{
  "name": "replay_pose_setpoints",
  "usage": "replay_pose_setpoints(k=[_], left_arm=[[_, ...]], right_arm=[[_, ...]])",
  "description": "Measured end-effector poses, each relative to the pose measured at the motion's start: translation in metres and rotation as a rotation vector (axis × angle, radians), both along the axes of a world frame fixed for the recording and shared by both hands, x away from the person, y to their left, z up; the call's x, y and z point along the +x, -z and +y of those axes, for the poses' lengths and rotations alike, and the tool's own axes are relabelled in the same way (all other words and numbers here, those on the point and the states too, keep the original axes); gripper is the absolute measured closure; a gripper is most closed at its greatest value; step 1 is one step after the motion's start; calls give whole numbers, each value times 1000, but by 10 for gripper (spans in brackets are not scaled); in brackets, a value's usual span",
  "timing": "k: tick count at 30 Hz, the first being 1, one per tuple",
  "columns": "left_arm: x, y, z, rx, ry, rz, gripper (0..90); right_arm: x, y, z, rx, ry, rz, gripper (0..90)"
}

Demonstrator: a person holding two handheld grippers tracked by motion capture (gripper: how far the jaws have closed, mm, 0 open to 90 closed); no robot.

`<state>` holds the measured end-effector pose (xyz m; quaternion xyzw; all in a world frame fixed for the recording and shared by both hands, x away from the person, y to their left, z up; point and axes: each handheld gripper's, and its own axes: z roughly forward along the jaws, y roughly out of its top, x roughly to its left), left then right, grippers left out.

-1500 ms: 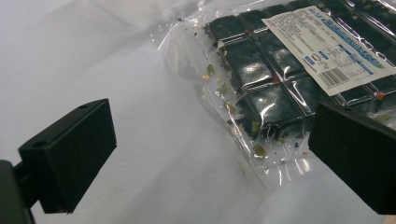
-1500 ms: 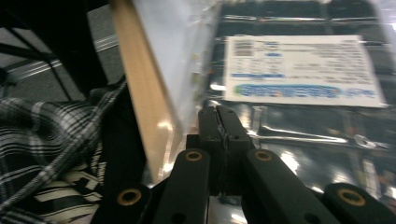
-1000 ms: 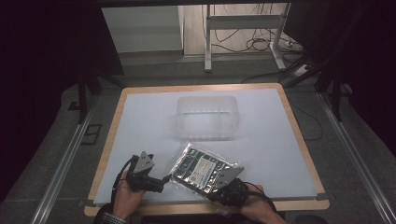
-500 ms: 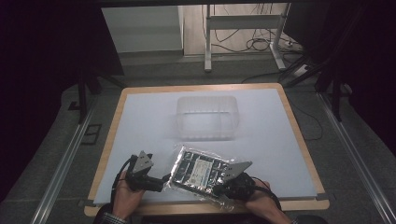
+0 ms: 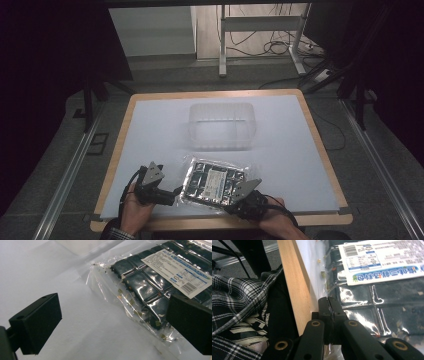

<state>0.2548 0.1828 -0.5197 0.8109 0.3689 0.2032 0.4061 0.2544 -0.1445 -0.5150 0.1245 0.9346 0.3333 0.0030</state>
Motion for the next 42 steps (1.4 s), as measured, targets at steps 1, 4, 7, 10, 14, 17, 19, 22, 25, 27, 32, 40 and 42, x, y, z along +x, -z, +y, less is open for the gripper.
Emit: replay_pose_setpoints(k=[1,4,7,10,14,17,19,22,25,27,32,40,42], left_arm=[[0,0,0,-1,0,0,5],[0,0,0,-1,-1,1,5],[0,0,0,0,0,1,5],[-1,0,0,2,0,-2,5],[-1,0,0,3,0,-2,5],[-1,0,0,4,0,-1,5],[-1,0,0,5,0,-1,5],[-1,0,0,8,-1,-1,5],[-1,0,-1,10,0,1,5],[-1,0,-1,11,0,1,5],[-1,0,0,13,2,1,6],[0,0,-1,21,6,4,6],[0,1,-1,23,7,4,7]], right_arm=[[1,0,-1,-3,5,4,889],[3,0,-3,-12,13,-1,889],[5,-1,-5,-12,25,-1,889],[9,0,-9,-23,41,-8,889],[15,-1,-16,-25,74,-13,889],[19,-3,-22,-21,96,-16,889],[22,-3,-25,-21,110,-18,889],[26,-3,-28,-19,124,-29,888],[28,-3,-29,-17,135,-22,889],[27,-4,-28,-26,135,-34,887],[26,-9,-29,4,131,-42,855],[34,-19,-39,70,191,-38,771],[35,-21,-41,79,206,-45,759]])
